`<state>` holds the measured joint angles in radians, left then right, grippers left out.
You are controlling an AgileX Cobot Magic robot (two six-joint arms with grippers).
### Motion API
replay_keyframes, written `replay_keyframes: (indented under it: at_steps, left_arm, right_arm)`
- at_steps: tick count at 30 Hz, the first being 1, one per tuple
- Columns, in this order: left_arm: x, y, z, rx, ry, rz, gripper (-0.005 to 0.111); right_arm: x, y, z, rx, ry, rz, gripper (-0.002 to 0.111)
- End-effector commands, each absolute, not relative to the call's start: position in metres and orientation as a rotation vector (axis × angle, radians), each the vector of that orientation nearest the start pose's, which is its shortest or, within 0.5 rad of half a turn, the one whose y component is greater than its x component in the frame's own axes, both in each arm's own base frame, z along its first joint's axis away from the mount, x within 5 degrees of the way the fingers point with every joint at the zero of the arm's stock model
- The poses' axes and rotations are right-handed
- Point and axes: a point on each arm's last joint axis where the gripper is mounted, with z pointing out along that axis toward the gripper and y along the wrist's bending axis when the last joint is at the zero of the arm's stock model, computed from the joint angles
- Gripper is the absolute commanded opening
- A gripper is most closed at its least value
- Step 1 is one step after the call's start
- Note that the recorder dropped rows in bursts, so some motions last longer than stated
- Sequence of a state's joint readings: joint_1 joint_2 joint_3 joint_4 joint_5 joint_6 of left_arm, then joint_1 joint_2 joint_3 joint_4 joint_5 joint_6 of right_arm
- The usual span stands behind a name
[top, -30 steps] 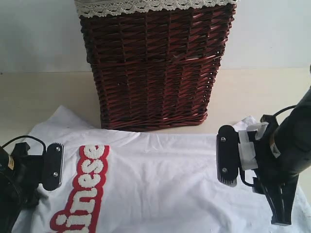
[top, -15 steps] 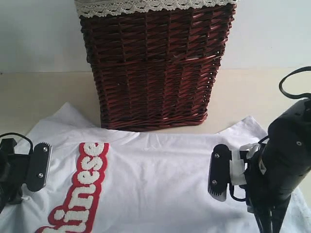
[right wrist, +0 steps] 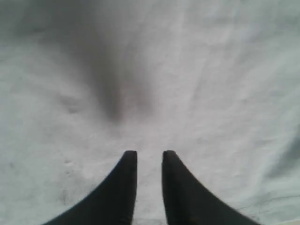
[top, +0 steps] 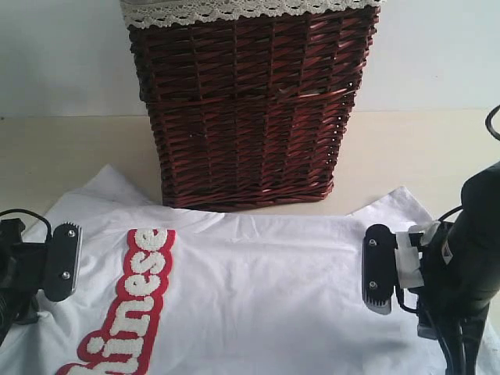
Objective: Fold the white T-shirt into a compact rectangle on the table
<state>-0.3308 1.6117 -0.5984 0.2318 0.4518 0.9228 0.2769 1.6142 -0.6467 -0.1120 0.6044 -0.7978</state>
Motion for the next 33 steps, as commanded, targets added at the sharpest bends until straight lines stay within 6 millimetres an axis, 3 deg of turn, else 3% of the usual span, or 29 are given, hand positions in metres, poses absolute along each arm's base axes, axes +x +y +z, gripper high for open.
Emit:
replay_keyframes:
  at_steps: [1,2,3,7,12,13,14,15,17,19,24,33]
  left_arm:
    - [0.227,-0.069,0.13,1.919,2.248,0.24,0.0]
    - [0.227,-0.069,0.13,1.919,2.248,0.24,0.0]
    - [0.227,-0.069,0.13,1.919,2.248,0.24,0.0]
    - [0.227,-0.069,0.13,1.919,2.248,0.24,0.0]
    - [0.226,-0.069,0.129,1.915,2.257,0.233,0.0]
    - [0.226,-0.069,0.129,1.916,2.258,0.232,0.0]
    - [0.226,-0.069,0.129,1.916,2.258,0.232,0.0]
    - [0.225,-0.069,0.129,1.913,2.261,0.23,0.0]
    - [0.225,-0.069,0.129,1.909,2.264,0.227,0.0]
    - [0.225,-0.069,0.129,1.909,2.264,0.227,0.0]
    - [0.224,-0.069,0.134,1.905,2.262,0.234,0.0]
    - [0.218,-0.065,0.167,1.851,2.227,0.283,0.0]
  right_arm:
    - [0.229,0.058,0.128,-1.705,2.578,-0.124,0.063]
    - [0.229,0.057,0.127,-1.715,2.577,-0.128,0.073]
    - [0.229,0.057,0.126,-1.721,2.581,-0.126,0.074]
    - [0.229,0.057,0.117,-1.793,2.575,-0.109,0.071]
    - [0.231,0.059,0.089,-1.929,2.55,-0.067,0.068]
    - [0.232,0.059,0.085,-1.941,2.549,-0.061,0.064]
    - [0.232,0.059,0.077,-1.968,2.549,-0.048,0.051]
    - [0.232,0.059,0.074,-1.971,2.551,-0.044,0.044]
    - [0.232,0.059,0.065,-1.979,2.557,-0.033,0.015]
    - [0.232,0.06,0.067,-1.974,2.551,-0.038,0.0]
    - [0.236,0.061,0.081,-1.928,2.503,-0.075,0.0]
    - [0.239,0.062,0.092,-1.891,2.472,-0.1,0.0]
